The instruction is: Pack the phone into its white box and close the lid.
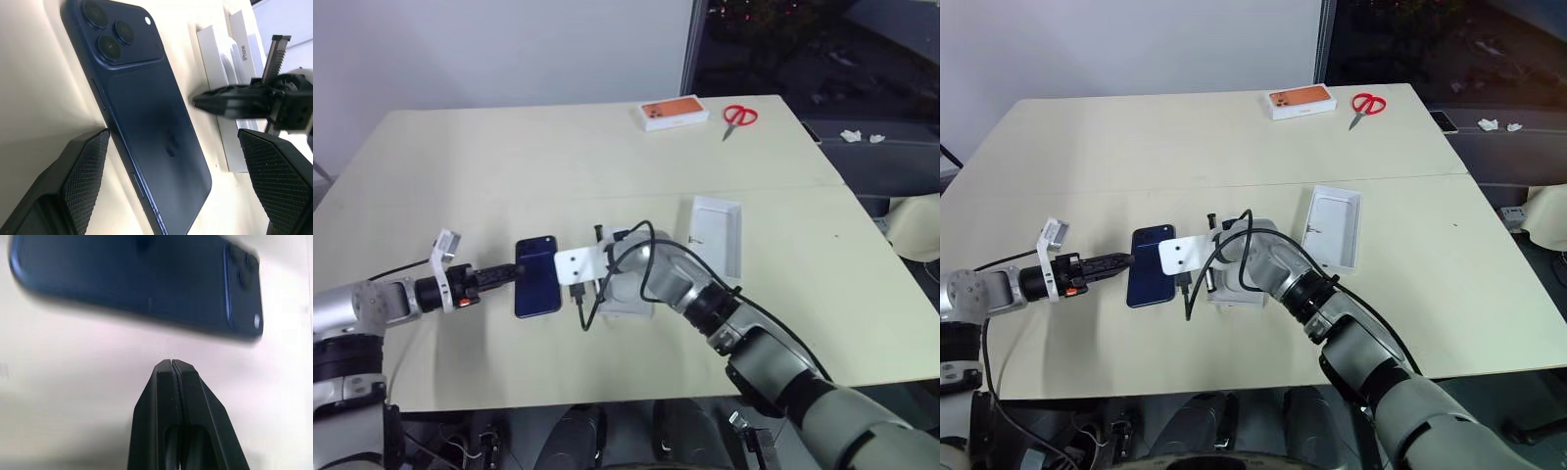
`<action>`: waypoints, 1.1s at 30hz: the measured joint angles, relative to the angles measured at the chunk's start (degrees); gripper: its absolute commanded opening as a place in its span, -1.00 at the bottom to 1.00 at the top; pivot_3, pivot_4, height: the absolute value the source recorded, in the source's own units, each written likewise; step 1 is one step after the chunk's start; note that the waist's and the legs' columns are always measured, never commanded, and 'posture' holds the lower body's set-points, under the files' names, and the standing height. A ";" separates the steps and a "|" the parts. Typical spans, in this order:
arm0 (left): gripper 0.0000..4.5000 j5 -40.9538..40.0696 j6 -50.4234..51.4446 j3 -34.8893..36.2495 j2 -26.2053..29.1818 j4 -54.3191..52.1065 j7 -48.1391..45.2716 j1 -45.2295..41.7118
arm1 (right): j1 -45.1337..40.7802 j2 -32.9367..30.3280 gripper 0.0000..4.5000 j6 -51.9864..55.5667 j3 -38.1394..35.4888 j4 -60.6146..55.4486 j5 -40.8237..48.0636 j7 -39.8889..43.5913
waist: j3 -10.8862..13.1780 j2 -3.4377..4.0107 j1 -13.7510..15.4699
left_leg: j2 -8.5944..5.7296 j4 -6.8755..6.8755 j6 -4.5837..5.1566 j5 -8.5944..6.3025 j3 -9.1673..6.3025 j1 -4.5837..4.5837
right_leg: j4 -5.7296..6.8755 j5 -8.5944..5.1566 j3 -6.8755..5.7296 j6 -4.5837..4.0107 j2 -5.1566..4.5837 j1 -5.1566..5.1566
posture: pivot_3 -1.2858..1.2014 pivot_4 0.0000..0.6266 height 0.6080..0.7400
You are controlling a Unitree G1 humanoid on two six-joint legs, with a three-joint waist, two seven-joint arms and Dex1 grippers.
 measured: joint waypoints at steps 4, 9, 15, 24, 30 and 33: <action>0.96 -0.57 0.42 0.02 -1.26 -1.23 1.90 -0.17 | 0.85 2.30 -1.00 0.54 0.42 -0.03 0.05 -0.59 | 0.00 0.00 -0.01 | 0.01 -0.19 -0.11 0.07 0.00 0.08 | 0.00 0.00 0.00 0.00 0.00 0.01 | 0.03 -0.52 1.00; 0.96 -1.48 1.44 1.41 -5.75 -3.56 5.83 -0.76 | 1.46 4.77 -1.00 1.21 0.90 0.65 -0.10 -1.93 | -0.01 -0.01 0.70 | -0.01 -0.21 -0.12 0.08 0.00 0.14 | -0.04 0.00 0.00 0.00 -0.02 0.06 | 0.03 -0.52 1.00; 0.96 -4.52 6.29 3.19 -9.19 -5.11 8.54 -1.54 | 1.63 5.61 -1.00 1.29 1.14 0.78 -0.01 -2.73 | -0.01 -0.02 0.51 | 0.00 -0.23 -0.14 0.09 0.00 0.10 | -0.05 0.00 0.00 0.00 0.00 0.04 | 0.03 -0.52 1.00; 0.96 -5.84 5.21 2.57 -7.83 -5.06 8.01 -0.37 | 1.61 5.11 -1.00 -0.14 1.34 1.18 0.01 -3.57 | 0.00 -0.02 0.29 | 0.02 -0.46 -0.28 0.18 0.00 0.10 | -0.07 0.00 0.01 0.00 0.00 0.02 | 0.03 -0.52 1.00; 0.96 -7.22 3.98 2.65 -5.85 -4.78 7.25 1.93 | 1.61 4.51 -1.00 -0.89 1.47 1.16 -0.01 -3.72 | 0.00 -0.03 -0.24 | 0.09 -0.57 -0.37 0.22 0.00 0.12 | -0.06 -0.03 0.01 -0.05 0.04 0.03 | 0.03 -0.52 1.00; 0.96 -7.99 3.79 2.72 -4.49 -4.77 7.05 2.83 | 1.61 4.34 -1.00 -1.31 1.63 1.13 -0.02 -3.74 | 0.00 -0.03 -0.93 | 0.11 -0.61 -0.39 0.24 -0.01 0.12 | -0.05 -0.04 0.01 -0.06 0.05 0.02 | 0.03 -0.52 1.00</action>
